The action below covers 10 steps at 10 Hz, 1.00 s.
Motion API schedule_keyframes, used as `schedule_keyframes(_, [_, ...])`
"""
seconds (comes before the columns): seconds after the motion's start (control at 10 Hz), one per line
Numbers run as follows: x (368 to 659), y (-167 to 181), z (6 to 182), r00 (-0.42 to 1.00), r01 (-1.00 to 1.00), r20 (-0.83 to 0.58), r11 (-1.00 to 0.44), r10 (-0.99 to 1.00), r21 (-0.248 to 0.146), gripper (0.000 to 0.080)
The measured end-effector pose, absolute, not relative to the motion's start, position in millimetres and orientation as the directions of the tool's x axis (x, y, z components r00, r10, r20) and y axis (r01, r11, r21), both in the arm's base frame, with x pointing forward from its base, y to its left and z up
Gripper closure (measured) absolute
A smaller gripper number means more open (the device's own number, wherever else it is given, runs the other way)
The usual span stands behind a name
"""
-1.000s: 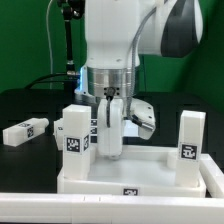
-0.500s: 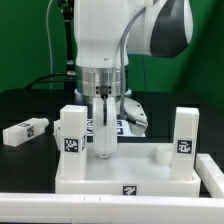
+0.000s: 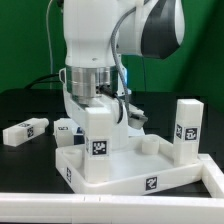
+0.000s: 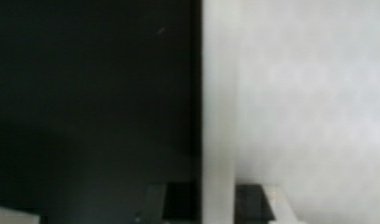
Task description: Assemble desk
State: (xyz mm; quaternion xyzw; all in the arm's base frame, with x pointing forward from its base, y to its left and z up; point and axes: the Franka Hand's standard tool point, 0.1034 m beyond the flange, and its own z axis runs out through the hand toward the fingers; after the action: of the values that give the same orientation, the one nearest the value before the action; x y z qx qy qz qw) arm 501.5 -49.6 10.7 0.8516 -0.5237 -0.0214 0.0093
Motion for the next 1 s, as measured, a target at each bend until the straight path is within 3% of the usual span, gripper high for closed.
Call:
schedule_keyframes(0.1, [504.0,-57.0,12.9,0.558,-0.829,-0.023,-0.559,-0.829,0.031,0.0729])
schedule_keyframes(0.5, [503.1,-60.3,12.3,0.747,-0.664,-0.029,-0.748,-0.664,0.029,0.0732])
schedule_keyframes(1.0, [509.6,-52.3,10.6,0.893,-0.448,-0.031,-0.893,-0.449,0.041,0.0732])
